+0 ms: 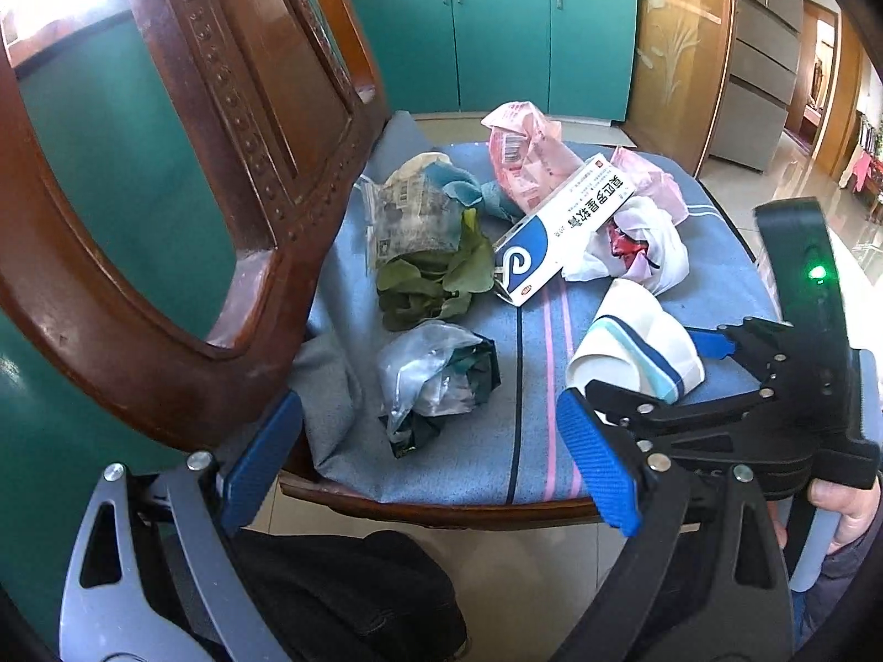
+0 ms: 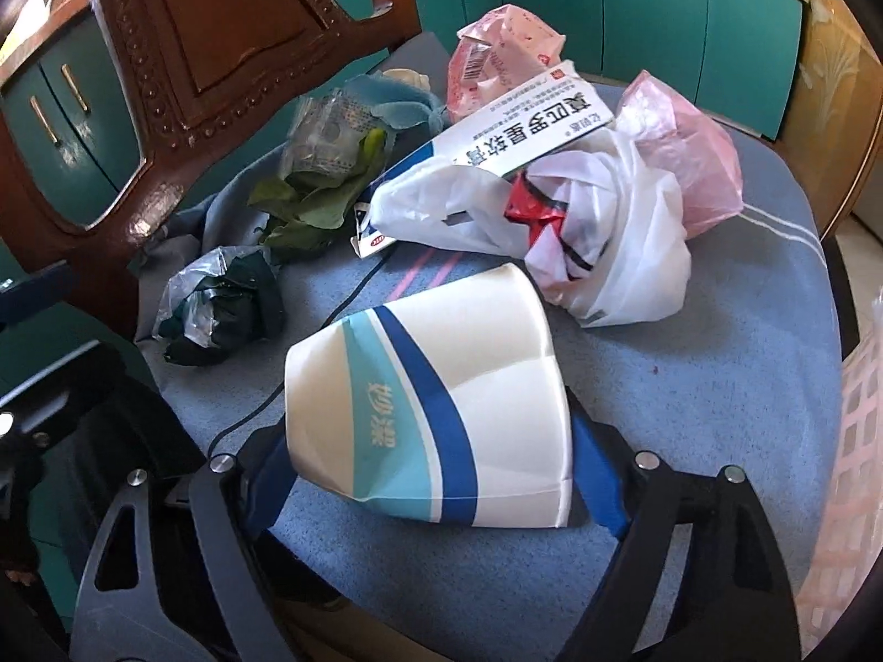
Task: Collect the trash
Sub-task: 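Grasp the white paper cup with the right gripper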
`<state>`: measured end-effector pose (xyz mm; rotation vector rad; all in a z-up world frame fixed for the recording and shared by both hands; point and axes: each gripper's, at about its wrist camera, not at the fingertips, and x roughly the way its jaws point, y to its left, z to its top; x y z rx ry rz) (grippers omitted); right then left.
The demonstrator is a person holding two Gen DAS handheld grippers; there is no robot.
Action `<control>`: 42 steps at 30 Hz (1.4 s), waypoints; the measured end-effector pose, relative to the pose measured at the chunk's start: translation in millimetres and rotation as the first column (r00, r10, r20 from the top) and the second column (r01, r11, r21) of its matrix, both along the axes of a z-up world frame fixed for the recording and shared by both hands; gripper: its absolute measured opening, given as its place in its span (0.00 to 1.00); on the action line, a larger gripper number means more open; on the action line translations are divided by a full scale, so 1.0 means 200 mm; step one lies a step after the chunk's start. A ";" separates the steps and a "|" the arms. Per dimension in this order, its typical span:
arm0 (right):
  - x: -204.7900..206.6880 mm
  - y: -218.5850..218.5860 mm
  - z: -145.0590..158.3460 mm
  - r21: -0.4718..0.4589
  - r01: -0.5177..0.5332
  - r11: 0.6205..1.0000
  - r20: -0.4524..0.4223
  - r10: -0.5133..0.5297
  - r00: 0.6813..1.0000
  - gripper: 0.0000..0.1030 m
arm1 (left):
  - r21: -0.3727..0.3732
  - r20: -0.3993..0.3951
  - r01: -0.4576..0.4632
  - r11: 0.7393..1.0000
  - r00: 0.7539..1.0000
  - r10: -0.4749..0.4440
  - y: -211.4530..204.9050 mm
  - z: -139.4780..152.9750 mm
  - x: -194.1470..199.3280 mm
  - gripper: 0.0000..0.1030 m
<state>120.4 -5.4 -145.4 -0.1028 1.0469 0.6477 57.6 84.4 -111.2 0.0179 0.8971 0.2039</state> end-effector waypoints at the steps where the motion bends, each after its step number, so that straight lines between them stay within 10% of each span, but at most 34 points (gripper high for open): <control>1: 0.00 -0.02 0.01 -0.001 0.006 1.000 0.003 -0.006 1.000 0.81 | -0.001 -0.004 -0.001 1.000 1.000 0.001 0.00 0.00 0.01 0.91; 42: -0.01 -0.40 0.20 0.021 0.244 0.970 0.157 -0.244 0.957 0.81 | -0.016 -0.055 0.037 0.999 0.998 -0.038 -0.10 -0.10 0.10 0.91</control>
